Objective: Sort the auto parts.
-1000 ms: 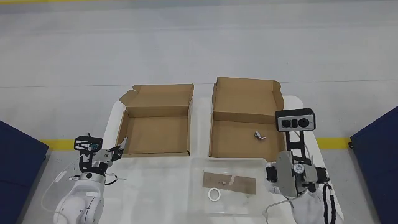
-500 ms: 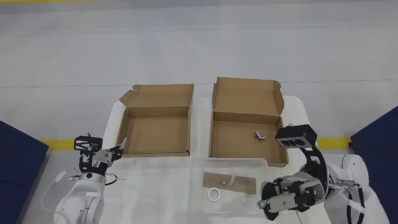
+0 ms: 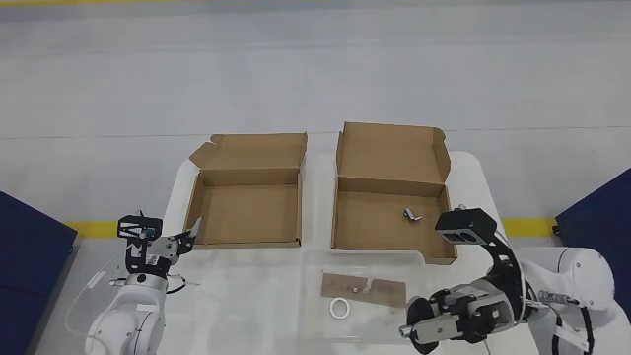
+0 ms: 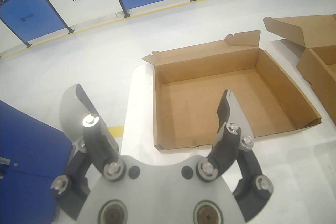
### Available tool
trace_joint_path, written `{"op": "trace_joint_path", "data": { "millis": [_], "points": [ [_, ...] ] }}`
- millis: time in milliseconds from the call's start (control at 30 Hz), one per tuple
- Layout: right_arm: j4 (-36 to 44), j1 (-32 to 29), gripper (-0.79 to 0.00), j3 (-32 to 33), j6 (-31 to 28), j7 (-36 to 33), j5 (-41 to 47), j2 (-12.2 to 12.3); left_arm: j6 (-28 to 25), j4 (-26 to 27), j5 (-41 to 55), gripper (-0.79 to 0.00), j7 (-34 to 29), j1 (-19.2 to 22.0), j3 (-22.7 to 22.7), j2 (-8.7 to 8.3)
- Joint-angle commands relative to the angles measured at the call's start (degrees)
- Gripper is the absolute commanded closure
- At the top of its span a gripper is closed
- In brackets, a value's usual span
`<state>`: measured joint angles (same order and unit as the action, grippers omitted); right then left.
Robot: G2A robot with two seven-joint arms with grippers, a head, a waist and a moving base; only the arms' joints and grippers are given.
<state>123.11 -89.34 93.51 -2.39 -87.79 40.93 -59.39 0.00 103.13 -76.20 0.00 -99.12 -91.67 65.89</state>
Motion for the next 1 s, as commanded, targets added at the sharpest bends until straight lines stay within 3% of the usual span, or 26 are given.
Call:
{"op": "trace_joint_path", "data": {
  "millis": [0, 133, 367, 533, 900, 967],
  "points": [
    [0.0, 0.9, 0.0, 0.3, 2.9, -0.2, -11.5, 0.6, 0.0, 0.0, 0.0, -0.785, 0.0, 0.0, 0.0, 0.0],
    [-0.6, 2.8, 0.0, -1.9, 8.0, -0.2, -25.0, 2.6, 0.0, 0.0, 0.0, -0.785, 0.0, 0.0, 0.0, 0.0],
    [-5.7, 8.2, 0.0, -7.7, 11.3, -0.2, -35.2, 5.8, 0.0, 0.0, 0.0, -0.785, 0.0, 0.0, 0.0, 0.0],
    [-10.6, 12.5, 0.0, -10.2, 11.6, -0.2, -36.3, 6.5, 0.0, 0.0, 0.0, -0.785, 0.0, 0.0, 0.0, 0.0],
    [-10.8, 12.7, 0.0, -10.3, 11.5, -0.2, -36.9, 6.6, 0.0, 0.0, 0.0, -0.785, 0.0, 0.0, 0.0, 0.0],
    [-10.3, 12.9, 0.0, -11.5, 11.2, 0.8, -40.6, 6.7, 0.0, 0.0, 0.0, -0.785, 0.0, 0.0, 0.0, 0.0]
  ]
}}
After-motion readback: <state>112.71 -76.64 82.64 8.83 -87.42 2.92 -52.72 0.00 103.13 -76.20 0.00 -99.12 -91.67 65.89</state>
